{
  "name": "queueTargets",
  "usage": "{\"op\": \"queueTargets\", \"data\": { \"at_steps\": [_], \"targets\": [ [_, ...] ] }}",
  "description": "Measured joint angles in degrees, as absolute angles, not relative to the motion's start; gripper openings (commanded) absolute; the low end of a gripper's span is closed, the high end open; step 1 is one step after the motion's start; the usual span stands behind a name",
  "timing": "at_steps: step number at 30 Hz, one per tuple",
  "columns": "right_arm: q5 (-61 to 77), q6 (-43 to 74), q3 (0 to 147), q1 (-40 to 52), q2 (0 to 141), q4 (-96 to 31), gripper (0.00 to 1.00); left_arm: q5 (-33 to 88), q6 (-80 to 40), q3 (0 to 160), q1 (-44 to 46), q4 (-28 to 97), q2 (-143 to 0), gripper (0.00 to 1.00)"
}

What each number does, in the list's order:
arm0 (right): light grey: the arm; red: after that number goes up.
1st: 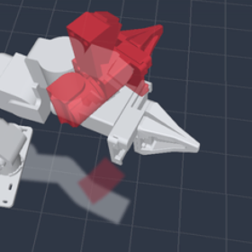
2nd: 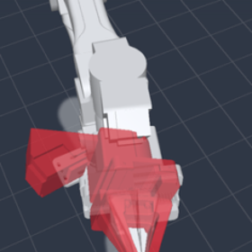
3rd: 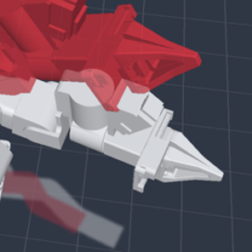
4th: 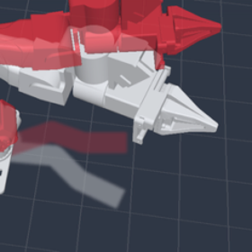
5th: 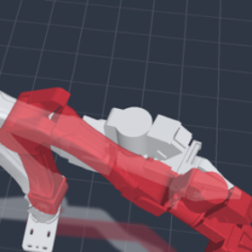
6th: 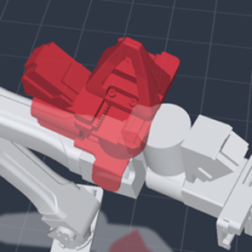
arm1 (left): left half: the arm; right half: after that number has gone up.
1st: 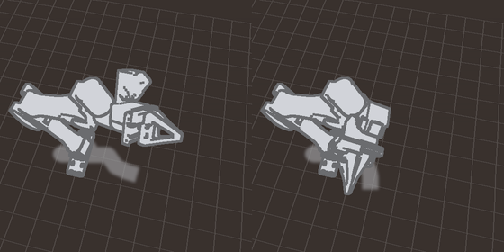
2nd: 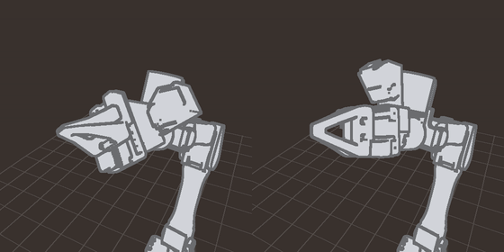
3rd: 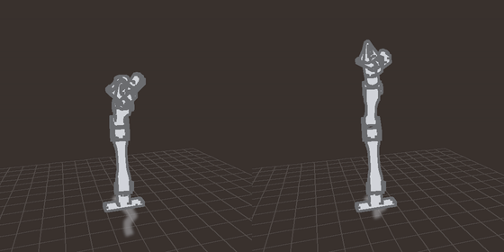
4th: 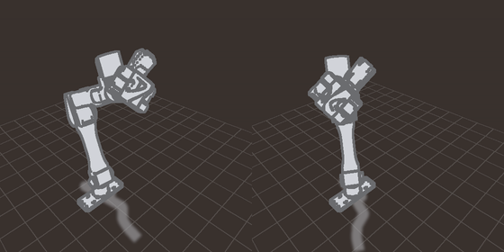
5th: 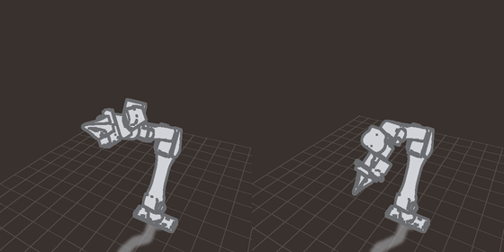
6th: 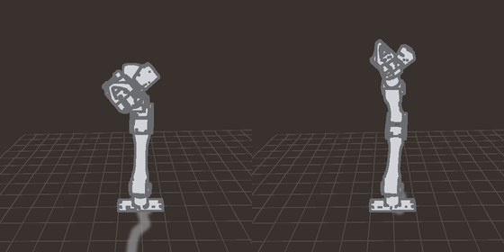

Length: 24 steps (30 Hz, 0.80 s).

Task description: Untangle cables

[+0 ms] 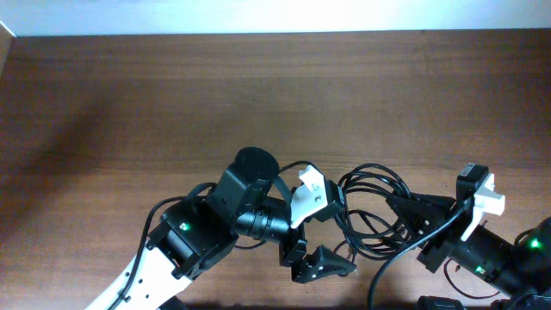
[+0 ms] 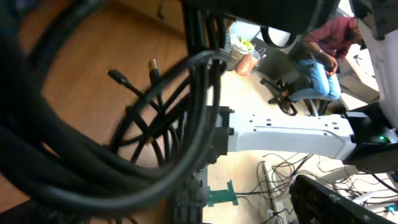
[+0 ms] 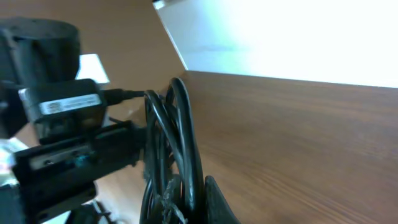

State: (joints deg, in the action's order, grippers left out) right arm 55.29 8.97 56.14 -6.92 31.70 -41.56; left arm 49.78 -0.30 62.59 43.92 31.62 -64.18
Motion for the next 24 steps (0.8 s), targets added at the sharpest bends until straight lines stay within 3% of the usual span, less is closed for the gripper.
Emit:
{"op": "queueTargets", "data": {
  "at_steps": [8,9,10,11,12,13,15,20,24],
  "targets": [
    [63.7,12.2,56.1,-6.9,31.7,-35.7,0.04,48.8,-0.3,62.6,43.9,27.6,-64.2,1.0],
    [64.2,12.3,56.1,-6.9,31.7,-35.7,0.04,48.8,-0.3,62.6,43.9,27.6,-64.2,0.96],
    [64.5,12.5,56.1,-6.9,31.7,-35.6,0.04,48.8,-0.3,62.6,43.9,27.6,-64.2,0.88],
    [64.7,12.9,56.1,-6.9,31.7,-35.5,0.04,48.8,-0.1,62.6,43.9,27.6,-64.2,0.75],
    [64.9,13.2,56.1,-6.9,31.7,-35.4,0.04,48.8,-0.1,62.6,43.9,27.6,-64.2,0.56],
    [65.0,13.4,56.1,-6.9,31.7,-35.5,0.04,48.8,0.1,62.6,43.9,27.6,-64.2,0.28],
    [65.1,13.5,56.1,-6.9,31.7,-35.5,0.04,48.8,0.2,62.6,43.9,27.6,-64.2,0.02],
    [65.0,13.8,56.1,-7.0,31.8,-35.3,0.2,49.1,0.1,62.6,44.0,27.6,-64.1,0.0],
    [63.2,13.7,56.1,-7.0,31.8,-35.5,0.22,49.2,0.1,62.6,44.0,27.6,-63.6,0.0]
  ]
}}
